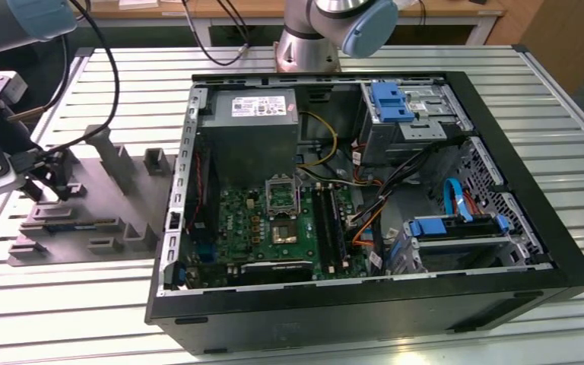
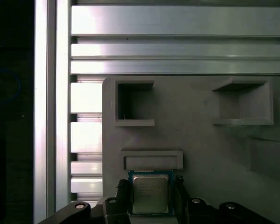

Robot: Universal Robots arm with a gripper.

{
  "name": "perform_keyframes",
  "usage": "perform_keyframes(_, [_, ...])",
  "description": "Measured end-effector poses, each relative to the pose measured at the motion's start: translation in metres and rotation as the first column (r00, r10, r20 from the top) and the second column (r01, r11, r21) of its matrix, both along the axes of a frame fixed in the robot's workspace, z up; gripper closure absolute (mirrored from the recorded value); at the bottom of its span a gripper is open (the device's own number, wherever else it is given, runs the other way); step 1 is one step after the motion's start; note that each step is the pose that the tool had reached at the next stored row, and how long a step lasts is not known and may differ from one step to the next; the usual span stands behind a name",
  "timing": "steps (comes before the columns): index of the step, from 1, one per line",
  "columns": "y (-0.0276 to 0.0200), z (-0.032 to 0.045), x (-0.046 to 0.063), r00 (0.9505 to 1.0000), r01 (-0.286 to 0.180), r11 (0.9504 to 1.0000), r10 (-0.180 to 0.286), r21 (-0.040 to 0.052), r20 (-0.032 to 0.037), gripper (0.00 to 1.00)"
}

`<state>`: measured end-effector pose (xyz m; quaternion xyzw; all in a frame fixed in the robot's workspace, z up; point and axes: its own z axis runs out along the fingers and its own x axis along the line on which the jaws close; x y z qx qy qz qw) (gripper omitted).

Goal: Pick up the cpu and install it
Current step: 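Pick up the cpu and move it towards the insertion slot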

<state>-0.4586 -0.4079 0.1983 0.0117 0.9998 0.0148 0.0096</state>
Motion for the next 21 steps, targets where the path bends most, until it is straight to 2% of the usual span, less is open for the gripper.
perform_keyframes(21, [0.0,0.0054,0.0,1.0,0.0,1.0,0.0,0.0,0.0001,0.53])
